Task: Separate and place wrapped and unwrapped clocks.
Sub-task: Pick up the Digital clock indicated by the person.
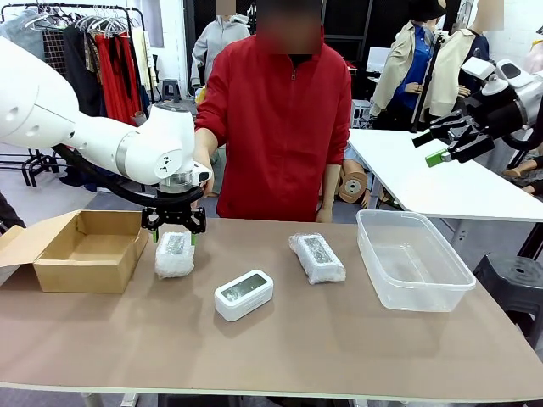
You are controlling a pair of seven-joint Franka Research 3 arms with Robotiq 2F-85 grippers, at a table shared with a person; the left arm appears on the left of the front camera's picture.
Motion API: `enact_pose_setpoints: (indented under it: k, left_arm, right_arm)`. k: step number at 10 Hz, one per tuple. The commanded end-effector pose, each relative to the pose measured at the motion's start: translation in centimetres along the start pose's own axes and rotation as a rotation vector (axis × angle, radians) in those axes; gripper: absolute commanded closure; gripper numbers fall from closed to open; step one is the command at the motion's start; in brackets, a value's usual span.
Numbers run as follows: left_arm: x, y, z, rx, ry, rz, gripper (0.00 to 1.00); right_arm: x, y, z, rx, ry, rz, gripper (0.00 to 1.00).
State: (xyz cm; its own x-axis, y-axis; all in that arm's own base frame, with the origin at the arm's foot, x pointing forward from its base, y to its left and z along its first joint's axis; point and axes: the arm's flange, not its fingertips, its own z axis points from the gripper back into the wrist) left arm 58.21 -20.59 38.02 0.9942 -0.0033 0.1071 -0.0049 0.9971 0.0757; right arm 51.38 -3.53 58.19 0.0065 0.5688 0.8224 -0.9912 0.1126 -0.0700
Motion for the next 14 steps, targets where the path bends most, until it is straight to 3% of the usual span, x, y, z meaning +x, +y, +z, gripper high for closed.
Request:
enact_pose_setpoints:
  k: [1, 14]
  left_arm:
    - [0.0, 0.0, 0.0, 0.0, 0.0, 0.0, 0.0]
    - [0.3, -0.6, -2.2, 0.054, 0.039, 0.07, 0.0]
  right_arm:
    - [0.2, 0.0, 0.0, 0.001, -0.003, 0.004, 0.0]
    - [0.2, 0.0, 0.0, 0.001, -0.003, 0.004, 0.0]
